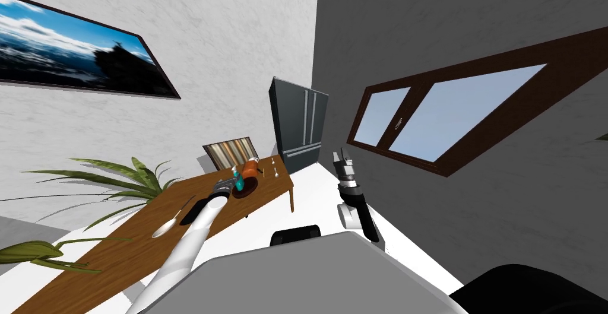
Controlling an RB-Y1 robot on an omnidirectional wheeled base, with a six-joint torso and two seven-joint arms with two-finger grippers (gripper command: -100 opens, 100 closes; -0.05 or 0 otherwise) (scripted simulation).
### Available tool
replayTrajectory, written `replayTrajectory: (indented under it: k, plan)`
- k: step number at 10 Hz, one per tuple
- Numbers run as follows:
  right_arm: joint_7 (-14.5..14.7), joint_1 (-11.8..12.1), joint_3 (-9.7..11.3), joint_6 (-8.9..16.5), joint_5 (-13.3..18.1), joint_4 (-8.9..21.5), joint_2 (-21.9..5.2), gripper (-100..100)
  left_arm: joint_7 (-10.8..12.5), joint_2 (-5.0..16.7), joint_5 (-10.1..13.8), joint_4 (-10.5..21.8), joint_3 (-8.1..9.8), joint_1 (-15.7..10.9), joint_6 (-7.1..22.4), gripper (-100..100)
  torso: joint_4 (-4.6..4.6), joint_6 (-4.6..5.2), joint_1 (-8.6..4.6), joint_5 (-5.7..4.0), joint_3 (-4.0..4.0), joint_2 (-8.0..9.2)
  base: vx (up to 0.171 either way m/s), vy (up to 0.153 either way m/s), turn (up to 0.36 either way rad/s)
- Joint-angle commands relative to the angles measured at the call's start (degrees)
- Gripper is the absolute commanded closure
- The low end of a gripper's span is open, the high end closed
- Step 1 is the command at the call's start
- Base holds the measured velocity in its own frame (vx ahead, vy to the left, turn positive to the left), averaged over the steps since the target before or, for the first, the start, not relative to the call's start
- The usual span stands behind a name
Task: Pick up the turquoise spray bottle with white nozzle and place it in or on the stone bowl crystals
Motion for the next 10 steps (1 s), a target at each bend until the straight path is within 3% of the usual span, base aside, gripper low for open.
replayTrajectory:
  k: [1, 5, 6, 7, 10]
  plan:
    - [0.0, 0.0, 0.0, 0.0, 0.0, 0.0, 0.0, 0, -0.1, 1.1, 0.3, -0.5, 1.33, -0.7, 2.6, -100, 0.0, 0.0, 0.0, 0.0, 0.0, 0.0, -0.013, -0.11, 0.074]
    - [0.0, 0.0, 0.0, 0.0, 0.0, 0.0, 0.0, 0, 0.0, 3.7, 1.0, -1.4, 3.67, -1.9, 6.9, -100, 0.01, 0.01, 0.15, 0.04, 0.02, 0.04, -0.007, -0.069, 0.052]
    - [0.0, 0.0, 0.0, 0.0, 0.0, 0.0, 0.0, 0, -0.3, 2.9, 0.5, -1.5, 3.67, -1.7, 6.4, -100, 0.0, -0.01, 0.12, 0.03, 0.01, 0.03, 0.0, -0.036, 0.025]
    - [0.0, 0.0, 0.0, 0.0, 0.0, 0.0, 0.0, 0, -0.2, 3.0, 0.6, -1.5, 3.67, -1.7, 6.6, 0, 0.0, 0.02, 0.22, 0.05, 0.01, 0.02, 0.0, -0.006, -0.003]
    - [0.0, 0.0, 0.0, 0.0, 0.0, 0.0, 0.0, 0, -0.2, 3.0, 0.6, -1.5, 3.66, -1.7, 6.6, 0, 0.0, 0.01, 0.37, 0.09, 0.0, 0.01, 0.0, 0.0, 0.0]
